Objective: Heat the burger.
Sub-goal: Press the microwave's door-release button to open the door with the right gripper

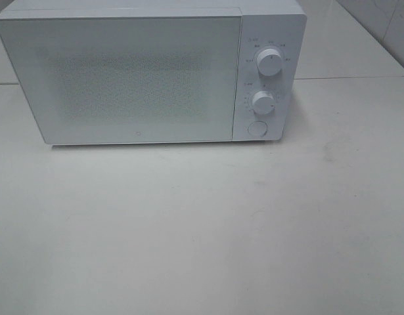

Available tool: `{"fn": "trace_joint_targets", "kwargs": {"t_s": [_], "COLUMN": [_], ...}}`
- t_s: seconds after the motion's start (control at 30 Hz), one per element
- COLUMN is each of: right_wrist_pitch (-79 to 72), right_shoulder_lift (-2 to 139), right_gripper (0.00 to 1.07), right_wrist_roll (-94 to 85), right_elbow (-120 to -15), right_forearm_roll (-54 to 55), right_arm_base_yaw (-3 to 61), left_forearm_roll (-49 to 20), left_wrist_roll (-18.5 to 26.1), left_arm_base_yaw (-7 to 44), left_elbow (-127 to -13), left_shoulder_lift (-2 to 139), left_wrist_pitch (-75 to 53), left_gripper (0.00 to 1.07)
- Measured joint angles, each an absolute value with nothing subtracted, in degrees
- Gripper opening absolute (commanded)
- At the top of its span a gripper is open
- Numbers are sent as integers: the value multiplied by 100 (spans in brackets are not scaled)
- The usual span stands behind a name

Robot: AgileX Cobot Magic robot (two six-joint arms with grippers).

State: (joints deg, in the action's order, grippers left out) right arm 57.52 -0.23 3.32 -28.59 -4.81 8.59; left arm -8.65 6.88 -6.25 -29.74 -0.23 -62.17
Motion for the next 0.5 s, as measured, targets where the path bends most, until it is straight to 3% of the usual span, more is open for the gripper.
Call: {"fn": "trace_joint_targets", "kwargs": {"t_s": [0.5], "right_wrist_pitch": [5730], "right_shoulder_lift": [-23], "right_gripper": [74], "right_wrist_roll": [321], "right_elbow": [-2859], "right_forearm_roll": [-481], "right_arm_base_yaw": [859], "left_forearm_roll": [-865], "left_wrist_roll": [688], "left_arm_base_yaw": [-625], "left_elbow": [-2974], "left_shoulder_lift": [-23], "left_wrist_pitch": [-6217], "left_gripper": [100]}}
